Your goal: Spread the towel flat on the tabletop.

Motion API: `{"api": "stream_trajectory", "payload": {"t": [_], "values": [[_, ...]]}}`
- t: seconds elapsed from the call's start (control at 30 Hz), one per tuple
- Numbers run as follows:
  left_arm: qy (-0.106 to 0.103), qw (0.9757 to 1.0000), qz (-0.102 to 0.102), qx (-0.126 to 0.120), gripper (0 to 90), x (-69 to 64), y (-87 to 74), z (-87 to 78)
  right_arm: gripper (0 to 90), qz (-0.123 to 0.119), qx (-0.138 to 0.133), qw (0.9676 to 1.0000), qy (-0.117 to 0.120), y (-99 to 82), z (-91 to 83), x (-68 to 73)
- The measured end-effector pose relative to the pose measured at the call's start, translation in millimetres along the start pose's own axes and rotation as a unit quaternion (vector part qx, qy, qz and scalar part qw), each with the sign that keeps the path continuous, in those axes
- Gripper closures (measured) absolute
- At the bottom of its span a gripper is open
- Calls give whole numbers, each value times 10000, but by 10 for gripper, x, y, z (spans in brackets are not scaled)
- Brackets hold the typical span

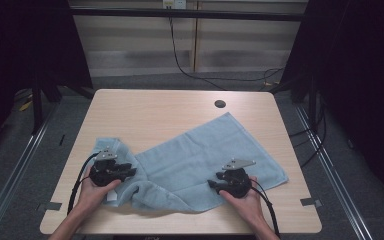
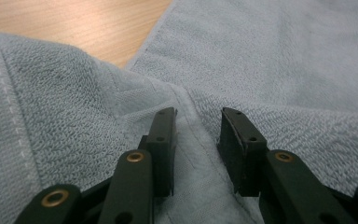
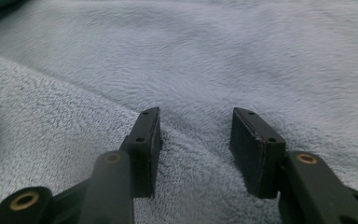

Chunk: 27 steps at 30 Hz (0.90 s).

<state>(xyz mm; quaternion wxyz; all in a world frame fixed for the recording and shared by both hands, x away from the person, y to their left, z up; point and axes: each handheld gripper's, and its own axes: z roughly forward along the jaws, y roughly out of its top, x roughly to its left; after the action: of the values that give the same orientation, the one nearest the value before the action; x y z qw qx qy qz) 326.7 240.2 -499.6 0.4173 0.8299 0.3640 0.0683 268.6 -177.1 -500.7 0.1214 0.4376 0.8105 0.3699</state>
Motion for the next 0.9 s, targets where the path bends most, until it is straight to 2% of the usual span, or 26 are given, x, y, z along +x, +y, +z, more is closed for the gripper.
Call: {"api": "stream_trajectory", "payload": {"t": [0.03, 0.1, 0.13, 0.17, 0.2, 0.27, 0.33, 0.37, 0.43, 0.53, 0.57, 0.6, 0.63, 0.7, 0.73, 0.77, 0.83, 0.87, 0.9], "values": [[-86, 9999, 100, 63, 661, -43, -11, -12, 534, 120, -87, 9999, -50, 27, 36, -100], [-120, 9997, 174, 77, 664, -90, -29, -27, 534, 169, -95, 9998, -53, 42, 46, -136], [-181, 9996, 187, 72, 663, -124, -47, -34, 534, 164, -65, 9998, -131, 89, 74, -219], [-265, 9993, 248, 96, 663, -162, -71, -50, 534, 164, -65, 9998, -131, 89, 74, -219], [-314, 9990, 278, 127, 662, -200, -90, -64, 534, 152, -52, 9997, -200, 146, 120, -295], [-386, 9987, 296, 165, 662, -273, -101, -75, 534, 139, -44, 9997, -218, 179, 148, -337], [-474, 9980, 333, 235, 646, -374, -92, -56, 532, 143, -58, 9994, -295, 294, 250, -468], [-474, 9980, 333, 235, 642, -374, -92, -56, 532, 143, -58, 9994, -295, 294, 250, -468], [-577, 9975, 324, 252, 632, -448, -79, -24, 532, 201, -94, 9991, -363, 384, 335, -575], [-697, 9960, 447, 328, 610, -561, -41, 22, 527, 283, -102, 9983, -489, 538, 474, -731], [-758, 9954, 468, 342, 610, -597, -26, 34, 527, 283, -102, 9983, -489, 538, 474, -731], [-907, 9942, 466, 335, 611, -636, -7, 52, 522, 274, -129, 9978, -587, 575, 512, -750], [-939, 9937, 503, 352, 615, -657, 4, 54, 522, 226, -154, 9974, -672, 618, 560, -761], [-1104, 9925, 468, 253, 615, -671, 38, 35, 521, 279, -137, 9969, -722, 688, 620, -778], [-1130, 9924, 446, 188, 615, -659, 51, 15, 526, 231, -131, 9966, -775, 721, 631, -771], [-1055, 9932, 483, 98, 618, -627, 73, -28, 529, 268, -159, 9965, -779, 739, 628, -758], [-1014, 9942, 349, -67, 626, -547, 89, -98, 526, 167, -287, 9981, -512, 790, 534, -635], [-884, 9957, 193, -215, 633, -425, 93, -177, 525, 106, -350, 9988, -331, 802, 468, -558], [-884, 9957, 193, -215, 641, -425, 93, -177, 526, 30, -440, 9989, -157, 808, 390, -470]]}}
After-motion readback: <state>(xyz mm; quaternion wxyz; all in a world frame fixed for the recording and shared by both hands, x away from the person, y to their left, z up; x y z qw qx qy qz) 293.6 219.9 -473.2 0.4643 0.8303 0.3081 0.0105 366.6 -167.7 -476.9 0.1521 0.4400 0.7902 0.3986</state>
